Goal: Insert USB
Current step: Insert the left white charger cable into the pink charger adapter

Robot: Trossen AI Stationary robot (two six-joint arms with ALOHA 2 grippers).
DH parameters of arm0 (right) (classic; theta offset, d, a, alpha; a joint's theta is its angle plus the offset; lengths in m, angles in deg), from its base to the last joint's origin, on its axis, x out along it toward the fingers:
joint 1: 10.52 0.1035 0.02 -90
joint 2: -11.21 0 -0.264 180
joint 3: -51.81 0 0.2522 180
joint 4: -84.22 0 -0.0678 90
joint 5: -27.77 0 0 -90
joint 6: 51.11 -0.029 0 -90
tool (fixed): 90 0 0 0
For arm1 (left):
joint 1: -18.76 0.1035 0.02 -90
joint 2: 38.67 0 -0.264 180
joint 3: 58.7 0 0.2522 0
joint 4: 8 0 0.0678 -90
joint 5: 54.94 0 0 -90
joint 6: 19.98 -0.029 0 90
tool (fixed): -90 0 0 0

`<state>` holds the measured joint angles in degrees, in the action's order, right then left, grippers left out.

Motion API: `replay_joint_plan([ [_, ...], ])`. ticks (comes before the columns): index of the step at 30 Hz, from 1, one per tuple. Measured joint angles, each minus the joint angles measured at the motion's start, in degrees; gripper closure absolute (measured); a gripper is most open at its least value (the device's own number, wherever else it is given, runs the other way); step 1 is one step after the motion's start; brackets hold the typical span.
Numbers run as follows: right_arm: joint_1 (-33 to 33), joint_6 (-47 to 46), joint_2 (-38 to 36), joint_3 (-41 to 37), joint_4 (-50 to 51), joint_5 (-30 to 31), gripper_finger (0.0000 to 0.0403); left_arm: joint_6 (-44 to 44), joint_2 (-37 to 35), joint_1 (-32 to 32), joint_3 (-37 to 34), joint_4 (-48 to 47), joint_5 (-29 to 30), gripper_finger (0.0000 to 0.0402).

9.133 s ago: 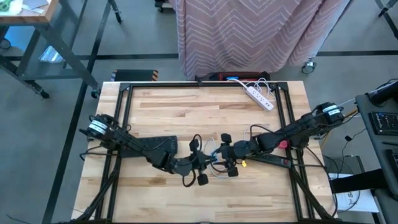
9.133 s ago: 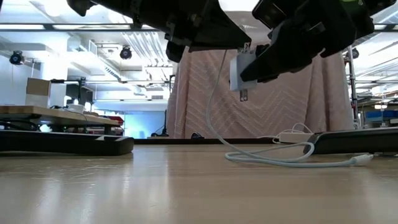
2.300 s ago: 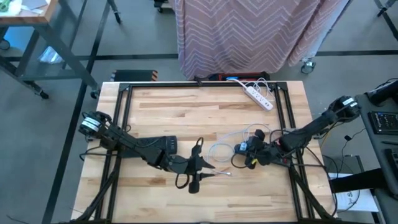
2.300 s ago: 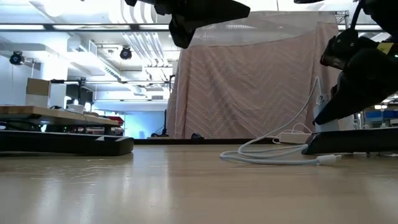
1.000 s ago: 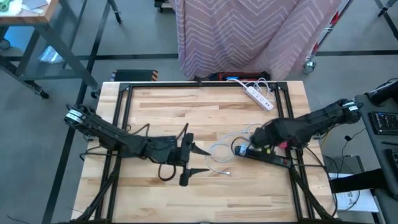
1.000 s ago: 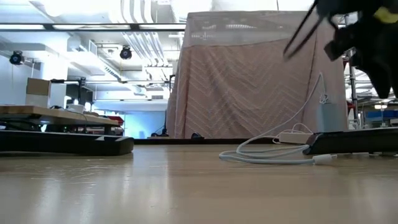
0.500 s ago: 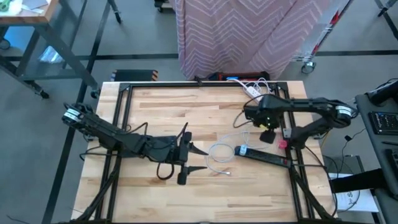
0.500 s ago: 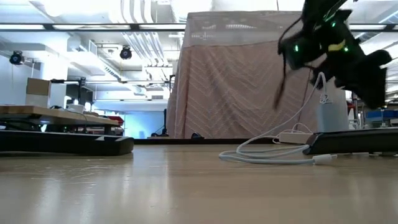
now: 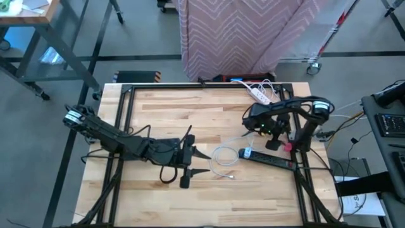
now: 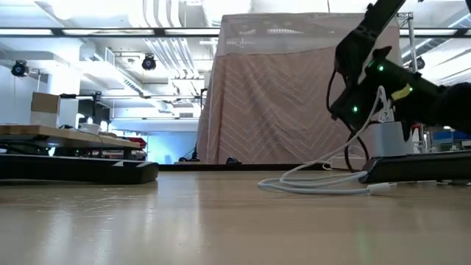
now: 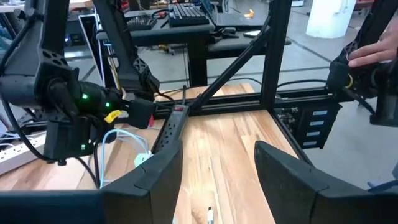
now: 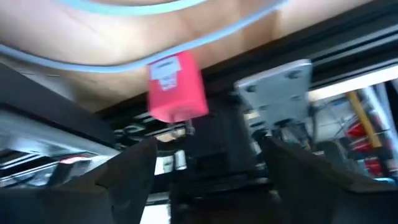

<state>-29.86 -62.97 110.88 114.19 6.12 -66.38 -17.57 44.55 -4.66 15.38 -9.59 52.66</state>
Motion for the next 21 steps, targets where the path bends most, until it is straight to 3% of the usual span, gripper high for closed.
replay_joint_plan([
  [6, -0.06, -0.76, 3.98, -3.11, -5.0, -2.12, 0.0092, 0.02, 0.02, -0.04, -0.02, -0.28, 0.0, 0.0226],
  [21, 1.87, -0.41, 15.74, -2.77, -7.0, -0.83, 0.0101, -0.09, 0.04, -0.18, -0.02, -0.34, -0.02, 0.0244],
])
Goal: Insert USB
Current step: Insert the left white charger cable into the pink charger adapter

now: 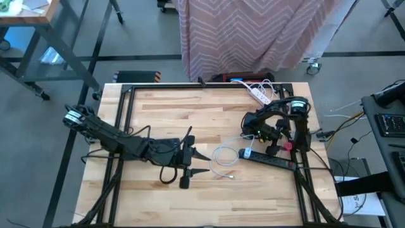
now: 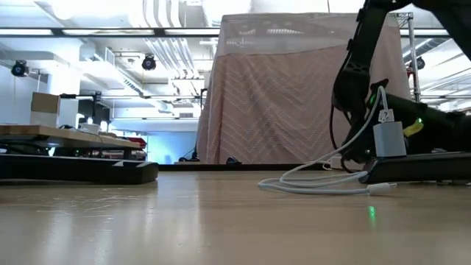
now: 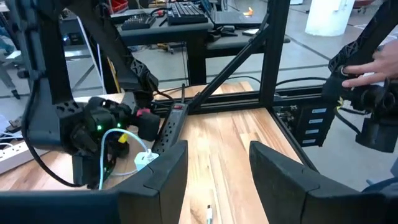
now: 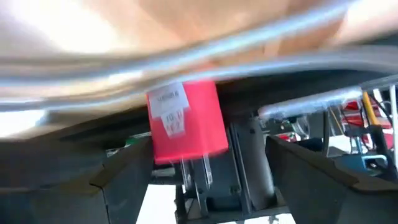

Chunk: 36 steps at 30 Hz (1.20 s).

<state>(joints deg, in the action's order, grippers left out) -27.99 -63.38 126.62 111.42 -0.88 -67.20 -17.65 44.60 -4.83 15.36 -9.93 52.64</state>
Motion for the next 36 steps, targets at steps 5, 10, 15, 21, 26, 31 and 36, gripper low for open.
replay_joint_plan([
  [5, 0.09, 1.11, 3.16, 0.17, -0.26, -0.37, 0.0101, -0.11, 0.0, 0.0, 0.0, -0.01, -0.08, 0.0247],
  [10, 0.11, 2.92, 3.81, 0.14, 0.01, 0.75, 0.0122, -0.11, 0.0, 0.0, 0.0, 0.01, -0.13, 0.0244],
  [15, 0.11, 4.68, 3.06, -0.07, -0.47, 0.65, 0.0142, -0.11, 0.0, -0.01, 0.0, -0.01, -0.15, 0.024],
  [21, -0.18, 3.02, -0.76, -0.07, -3.58, 0.37, 0.0163, -0.11, 0.0, -0.02, 0.0, -0.01, -0.15, 0.0243],
  [26, -1.34, 2.8, -3.13, 0.04, -5.0, 0.5, 0.0217, -0.12, 0.0, -0.02, 0.01, -0.01, -0.15, 0.0249],
  [31, -2.18, 3.57, -4.21, 0.12, -3.88, 0.46, 0.0297, -0.13, 0.0, -0.02, 0.0, -0.01, -0.15, 0.0254],
  [36, -2.1, 5.07, -4.19, 0.24, -2.9, -0.22, 0.0339, -0.13, 0.0, -0.02, 0.0, -0.01, -0.17, 0.0259],
])
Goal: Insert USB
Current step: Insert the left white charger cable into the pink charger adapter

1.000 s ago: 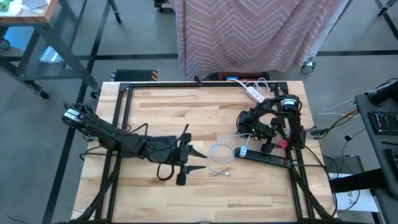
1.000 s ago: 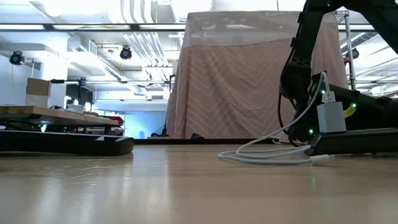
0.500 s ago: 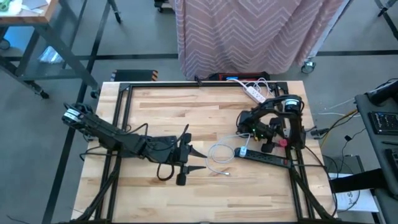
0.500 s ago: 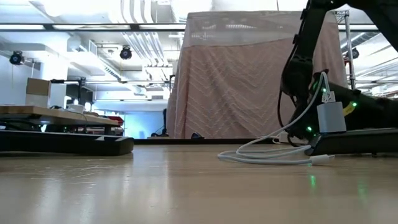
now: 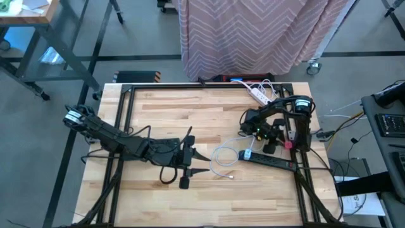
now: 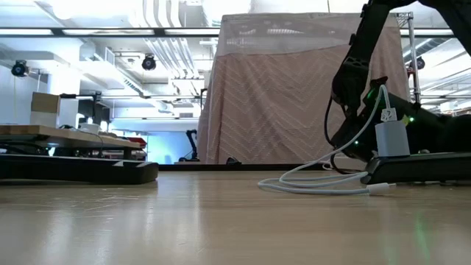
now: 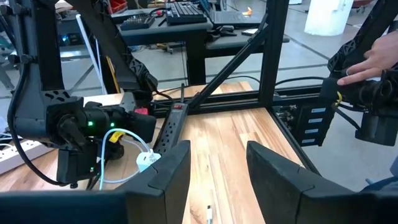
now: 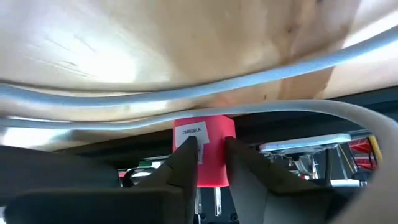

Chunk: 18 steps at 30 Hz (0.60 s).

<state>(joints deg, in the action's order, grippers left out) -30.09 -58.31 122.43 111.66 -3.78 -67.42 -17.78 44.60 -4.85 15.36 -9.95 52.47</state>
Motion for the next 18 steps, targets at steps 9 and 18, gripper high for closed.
replay_joint_plan([
  [9, 0.34, 0.61, 0.0, -0.13, 0.94, -1.01, 0.0224, 0.0, 0.0, 0.0, 0.0, -0.02, 0.0, 0.0254],
  [18, 3.39, 0.15, 0.0, -0.27, 3.17, -1.08, 0.0099, 0.0, 0.0, 0.0, 0.01, -0.06, 0.0, 0.0248],
])
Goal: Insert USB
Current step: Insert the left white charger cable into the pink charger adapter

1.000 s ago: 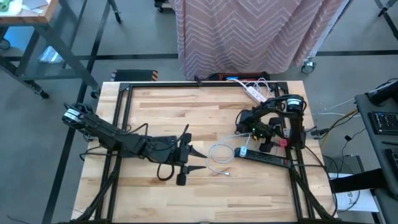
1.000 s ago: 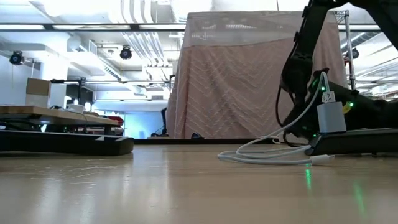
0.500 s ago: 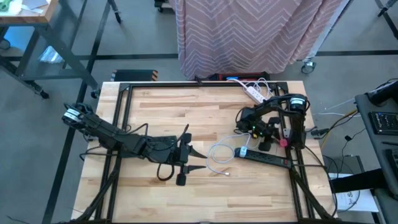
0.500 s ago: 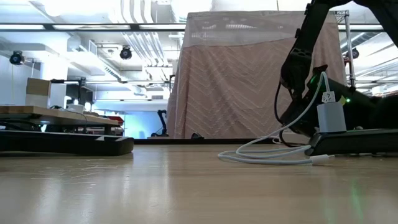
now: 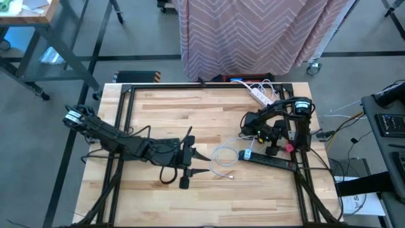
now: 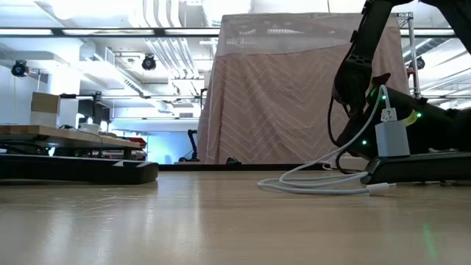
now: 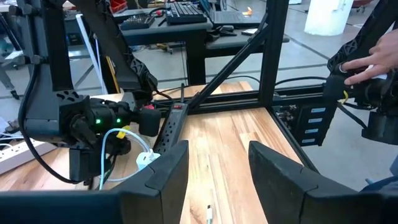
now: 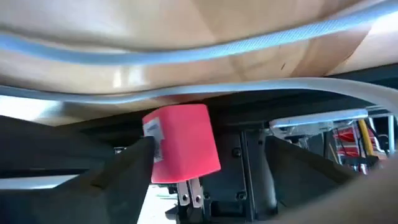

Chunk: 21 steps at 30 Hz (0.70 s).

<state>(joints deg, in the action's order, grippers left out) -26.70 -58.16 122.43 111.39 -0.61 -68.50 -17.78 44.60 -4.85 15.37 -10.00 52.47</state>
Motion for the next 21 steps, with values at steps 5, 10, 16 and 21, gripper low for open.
replay_joint_plan([
  [5, 0.59, -0.26, -0.04, -1.23, 0.49, -1.28, 0.0076, 0.02, 0.02, -0.02, -0.01, -0.38, 0.0, 0.0257],
  [10, 0.94, -0.42, -0.04, -1.21, -0.27, -0.57, 0.0076, 0.02, 0.02, -0.06, -0.01, -0.52, -0.04, 0.0265],
  [16, 0.03, -0.39, 0.21, -1.15, -2.83, 1.22, 0.0086, 0.02, 0.02, -0.04, -0.01, -0.64, -0.02, 0.027],
  [21, -1.72, -1.74, 0.31, -0.77, -2.82, 7.23, 0.0093, -0.07, 0.02, -0.02, -0.01, -0.6, -0.02, 0.0265],
])
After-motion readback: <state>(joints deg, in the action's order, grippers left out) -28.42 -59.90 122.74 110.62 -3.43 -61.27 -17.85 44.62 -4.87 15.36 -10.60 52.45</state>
